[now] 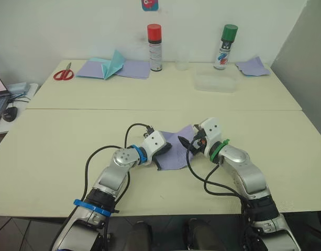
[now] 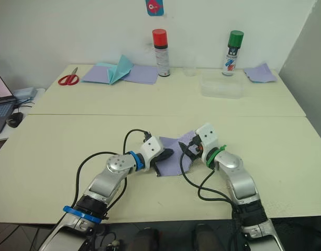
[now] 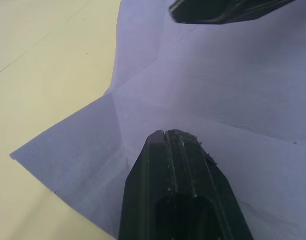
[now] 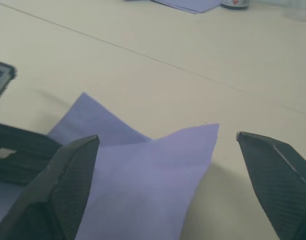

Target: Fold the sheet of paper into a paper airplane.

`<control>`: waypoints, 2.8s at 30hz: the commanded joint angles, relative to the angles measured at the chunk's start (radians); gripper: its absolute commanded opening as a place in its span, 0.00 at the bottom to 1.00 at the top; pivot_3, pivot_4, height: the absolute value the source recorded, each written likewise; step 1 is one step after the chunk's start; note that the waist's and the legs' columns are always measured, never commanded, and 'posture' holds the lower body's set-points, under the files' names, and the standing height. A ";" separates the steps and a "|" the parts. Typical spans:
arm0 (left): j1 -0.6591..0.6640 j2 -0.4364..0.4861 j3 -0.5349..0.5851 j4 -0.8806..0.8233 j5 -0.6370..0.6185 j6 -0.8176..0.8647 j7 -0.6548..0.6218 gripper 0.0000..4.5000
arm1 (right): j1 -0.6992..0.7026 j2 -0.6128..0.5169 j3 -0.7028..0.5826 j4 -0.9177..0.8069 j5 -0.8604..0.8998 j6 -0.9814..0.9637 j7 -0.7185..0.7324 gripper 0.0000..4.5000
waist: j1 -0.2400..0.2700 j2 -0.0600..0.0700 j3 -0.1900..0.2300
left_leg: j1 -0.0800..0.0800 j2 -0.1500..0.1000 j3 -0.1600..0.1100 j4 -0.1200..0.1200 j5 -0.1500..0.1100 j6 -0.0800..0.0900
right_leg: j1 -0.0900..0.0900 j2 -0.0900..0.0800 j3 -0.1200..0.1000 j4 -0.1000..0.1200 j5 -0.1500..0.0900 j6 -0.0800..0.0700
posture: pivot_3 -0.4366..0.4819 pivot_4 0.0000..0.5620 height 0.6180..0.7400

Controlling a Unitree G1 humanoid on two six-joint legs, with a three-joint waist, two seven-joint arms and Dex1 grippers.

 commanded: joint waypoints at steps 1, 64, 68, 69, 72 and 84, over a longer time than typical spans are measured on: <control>0.033 0.009 -0.055 0.071 0.051 0.015 -0.025 0.00 | -0.032 0.004 -0.027 0.047 0.012 0.038 -0.015 0.99 | 0.000 0.000 0.000 | 0.000 0.000 0.000 0.000 0.000 0.000 | 0.000 0.000 0.000 0.000 0.000 0.000 | 0.48 0.27 1.00; 0.041 0.006 -0.043 0.056 0.052 0.034 -0.041 0.00 | -0.154 -0.164 0.170 0.210 -0.082 -0.154 0.307 0.01 | 0.000 0.000 0.000 | -0.001 0.000 0.001 -0.001 0.000 0.000 | -0.001 0.000 -0.001 -0.001 0.000 0.000 | 0.48 0.27 1.00; 0.041 0.005 -0.044 0.061 0.053 0.034 -0.040 0.00 | -0.151 -0.155 0.166 0.223 -0.089 -0.164 0.301 0.01 | 0.001 0.000 0.000 | -0.001 0.000 0.001 -0.001 0.000 0.000 | -0.001 0.000 -0.001 -0.001 0.000 0.000 | 0.48 0.27 1.00; 0.041 0.005 -0.044 0.060 0.053 0.034 -0.040 0.00 | -0.150 -0.153 0.166 0.224 -0.092 -0.167 0.302 0.01 | 0.001 0.000 0.000 | -0.001 0.000 0.001 -0.001 0.000 0.000 | -0.001 0.000 -0.001 -0.001 0.000 0.000 | 0.48 0.27 1.00; 0.041 0.005 -0.044 0.060 0.053 0.034 -0.040 0.00 | -0.148 -0.145 0.165 0.227 -0.095 -0.170 0.300 0.01 | 0.000 0.000 0.000 | -0.001 0.000 0.001 -0.001 0.000 0.000 | -0.001 0.000 -0.001 -0.001 0.000 0.000 | 0.48 0.27 1.00; 0.041 0.011 -0.041 0.055 0.053 0.036 -0.042 0.00 | -0.139 -0.135 0.194 0.257 -0.131 -0.186 0.319 0.01 | 0.000 0.000 0.000 | -0.001 -0.001 0.001 -0.001 0.000 0.000 | -0.001 0.000 -0.001 -0.001 0.000 0.000 | 0.48 0.27 1.00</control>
